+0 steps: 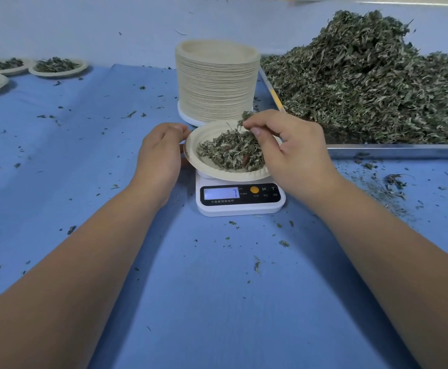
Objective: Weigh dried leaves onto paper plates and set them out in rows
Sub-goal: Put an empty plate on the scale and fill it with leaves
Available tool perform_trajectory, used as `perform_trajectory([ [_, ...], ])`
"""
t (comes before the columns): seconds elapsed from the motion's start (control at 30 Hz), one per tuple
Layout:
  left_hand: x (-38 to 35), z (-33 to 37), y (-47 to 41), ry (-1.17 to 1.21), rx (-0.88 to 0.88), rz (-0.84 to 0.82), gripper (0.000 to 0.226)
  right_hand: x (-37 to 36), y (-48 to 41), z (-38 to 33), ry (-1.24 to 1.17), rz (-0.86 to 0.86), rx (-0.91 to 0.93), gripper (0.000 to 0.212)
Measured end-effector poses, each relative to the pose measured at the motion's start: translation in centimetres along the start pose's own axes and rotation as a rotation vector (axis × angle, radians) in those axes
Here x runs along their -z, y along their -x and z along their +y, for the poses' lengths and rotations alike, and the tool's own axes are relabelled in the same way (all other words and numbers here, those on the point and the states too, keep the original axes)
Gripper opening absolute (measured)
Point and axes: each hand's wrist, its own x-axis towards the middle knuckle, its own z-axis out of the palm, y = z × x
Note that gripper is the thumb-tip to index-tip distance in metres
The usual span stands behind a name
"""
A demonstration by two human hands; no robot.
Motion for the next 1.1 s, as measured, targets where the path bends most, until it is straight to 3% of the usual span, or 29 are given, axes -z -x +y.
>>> perform_trajectory([
  [0.5,0.0,0.2,0.1,0.002,0.013,-0.012,0.019,0.7,-0.4,1.0,0.012,0.024,-0.026,0.022],
  [0.67,0.0,0.2,0.2,0.007,0.013,-0.009,0.019,2.7,-1.0,4.4,0.103,0.159,-0.182,0.024],
  [0.87,0.0,-0.1,0.1,-0.011,0.002,-0.001,0.021,4.9,-1.3,7.8,0.220,0.193,-0.396,0.025],
  [0.97,0.0,-0.2,-0.1,-0.044,0.005,0.019,0.021,5.7,-3.7,8.6,0.314,0.110,-0.524,0.029],
  [1.1,-0.1,-0.2,-0.1,-0.029,0.018,0.011,0.021,6.1,-6.6,9.2,0.436,-0.284,-0.712,0.036],
])
